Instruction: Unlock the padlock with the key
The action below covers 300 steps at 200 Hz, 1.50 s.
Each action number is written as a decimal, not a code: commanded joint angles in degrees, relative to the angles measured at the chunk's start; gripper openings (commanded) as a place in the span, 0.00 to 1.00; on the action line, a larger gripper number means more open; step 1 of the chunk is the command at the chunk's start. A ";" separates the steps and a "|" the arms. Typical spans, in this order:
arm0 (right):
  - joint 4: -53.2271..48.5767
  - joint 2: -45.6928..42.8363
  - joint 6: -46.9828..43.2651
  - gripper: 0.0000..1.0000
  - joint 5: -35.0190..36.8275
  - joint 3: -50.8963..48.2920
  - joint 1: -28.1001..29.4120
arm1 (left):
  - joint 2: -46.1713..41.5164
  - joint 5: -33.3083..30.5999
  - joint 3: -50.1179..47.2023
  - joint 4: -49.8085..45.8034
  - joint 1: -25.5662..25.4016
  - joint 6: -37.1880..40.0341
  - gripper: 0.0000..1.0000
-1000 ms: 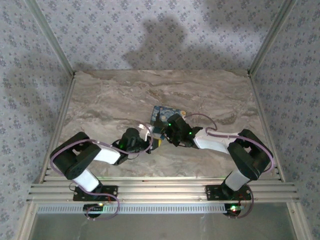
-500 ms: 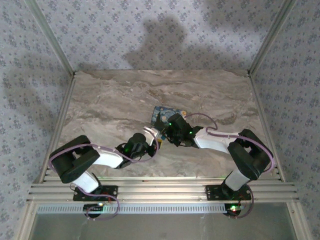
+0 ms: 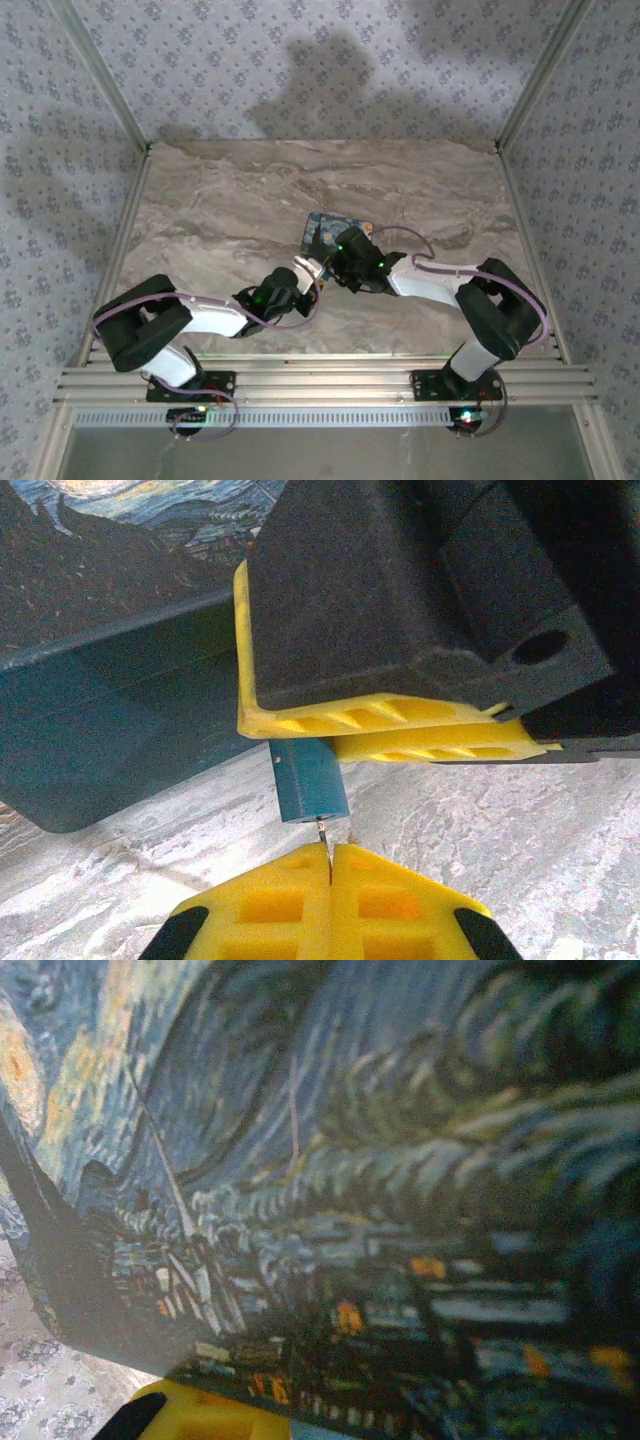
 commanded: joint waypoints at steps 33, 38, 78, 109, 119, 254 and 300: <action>-2.72 1.22 1.54 0.13 -6.76 1.56 0.40 | 0.86 -6.43 3.70 -6.54 -2.57 5.82 0.00; -2.74 1.23 1.53 0.13 -6.84 1.52 0.40 | 0.95 -6.79 3.78 -6.64 -2.69 5.83 0.00; -3.08 1.31 1.12 0.14 -7.30 1.47 0.31 | 1.39 -11.72 5.40 -9.93 -4.94 8.48 0.00; -3.14 1.40 1.05 0.15 -7.63 1.36 0.06 | 1.31 -15.29 6.38 -12.25 -6.14 10.51 0.00; -3.14 1.31 1.00 0.16 -7.65 1.29 0.03 | 1.47 -16.49 6.81 -13.14 -6.55 11.25 0.00; -5.39 -3.94 -0.49 0.54 -3.91 -0.73 -0.29 | 0.08 -0.57 -0.07 -0.02 1.49 -7.15 0.00; -4.48 -5.36 -0.68 0.55 -2.55 -2.00 0.10 | -1.91 3.93 -0.92 0.62 4.20 -10.53 0.00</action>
